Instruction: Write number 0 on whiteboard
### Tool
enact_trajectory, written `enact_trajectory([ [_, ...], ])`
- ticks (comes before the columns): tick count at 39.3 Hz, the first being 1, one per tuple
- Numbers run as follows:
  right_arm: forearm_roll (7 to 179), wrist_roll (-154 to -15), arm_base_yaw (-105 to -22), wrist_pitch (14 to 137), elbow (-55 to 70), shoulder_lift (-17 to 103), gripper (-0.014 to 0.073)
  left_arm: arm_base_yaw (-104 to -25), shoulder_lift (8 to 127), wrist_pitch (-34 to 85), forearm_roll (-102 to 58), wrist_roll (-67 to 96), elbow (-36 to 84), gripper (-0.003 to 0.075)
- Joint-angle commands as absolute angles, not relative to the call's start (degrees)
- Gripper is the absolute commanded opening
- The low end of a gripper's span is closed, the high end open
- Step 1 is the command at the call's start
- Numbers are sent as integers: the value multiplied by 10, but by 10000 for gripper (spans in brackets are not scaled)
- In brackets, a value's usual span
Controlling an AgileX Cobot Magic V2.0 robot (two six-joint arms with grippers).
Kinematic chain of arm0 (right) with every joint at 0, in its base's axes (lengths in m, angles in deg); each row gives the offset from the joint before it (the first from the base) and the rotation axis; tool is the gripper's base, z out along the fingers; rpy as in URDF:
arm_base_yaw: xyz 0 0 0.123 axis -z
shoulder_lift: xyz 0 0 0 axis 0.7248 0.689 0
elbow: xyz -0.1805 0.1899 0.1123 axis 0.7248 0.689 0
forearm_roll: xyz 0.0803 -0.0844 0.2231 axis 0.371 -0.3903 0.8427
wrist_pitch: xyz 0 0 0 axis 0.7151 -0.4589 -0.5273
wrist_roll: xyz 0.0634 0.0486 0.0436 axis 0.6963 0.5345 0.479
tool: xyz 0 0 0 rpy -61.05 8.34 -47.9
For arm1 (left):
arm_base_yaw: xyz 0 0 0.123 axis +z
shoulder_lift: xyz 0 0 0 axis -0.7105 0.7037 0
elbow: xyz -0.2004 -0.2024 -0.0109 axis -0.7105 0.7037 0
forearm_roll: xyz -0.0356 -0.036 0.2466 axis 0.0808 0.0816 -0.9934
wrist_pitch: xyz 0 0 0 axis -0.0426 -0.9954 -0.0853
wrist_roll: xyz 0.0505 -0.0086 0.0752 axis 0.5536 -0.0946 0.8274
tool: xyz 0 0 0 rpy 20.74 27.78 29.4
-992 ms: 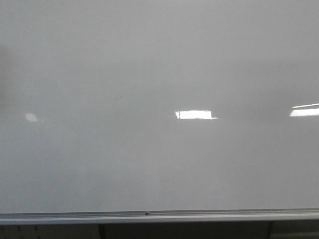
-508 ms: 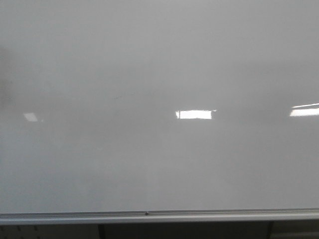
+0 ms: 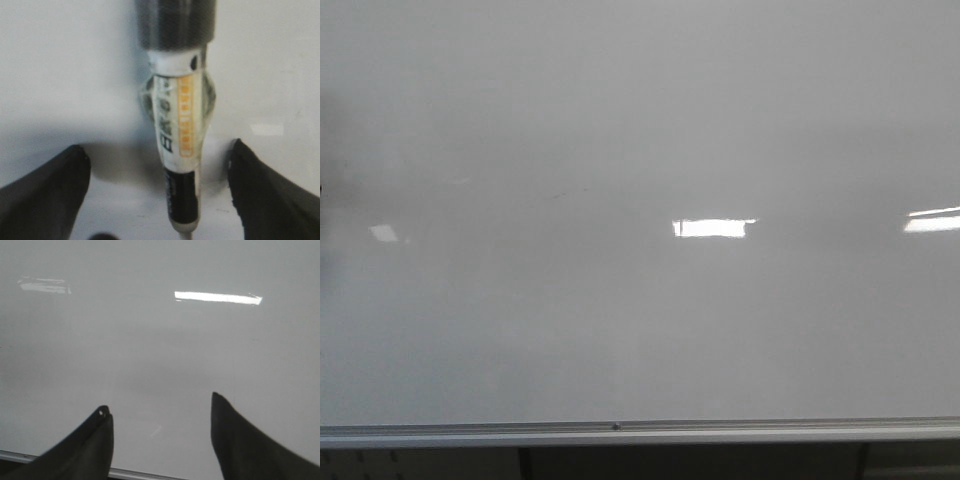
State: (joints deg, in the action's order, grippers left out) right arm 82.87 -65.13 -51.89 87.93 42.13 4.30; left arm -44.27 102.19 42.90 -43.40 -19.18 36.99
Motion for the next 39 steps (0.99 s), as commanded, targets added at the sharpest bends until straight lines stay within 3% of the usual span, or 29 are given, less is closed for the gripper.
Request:
enact_trajectory([
  [1, 827, -654, -520, 836, 403, 51, 456, -442, 1016, 477, -428, -194, 349, 403],
  [8, 827, -654, -520, 835, 403, 51, 456, -442, 1016, 472, -428, -194, 349, 217],
  [15, 827, -654, -520, 835, 403, 51, 456, -442, 1011, 463, -428, -194, 349, -20],
  [28, 827, -654, -520, 838, 403, 52, 456, -488, 922, 273, -428, -194, 346, -19],
  [39, 828, -654, -520, 889, 402, 73, 456, -619, 854, 48, -407, -122, 330, -19],
])
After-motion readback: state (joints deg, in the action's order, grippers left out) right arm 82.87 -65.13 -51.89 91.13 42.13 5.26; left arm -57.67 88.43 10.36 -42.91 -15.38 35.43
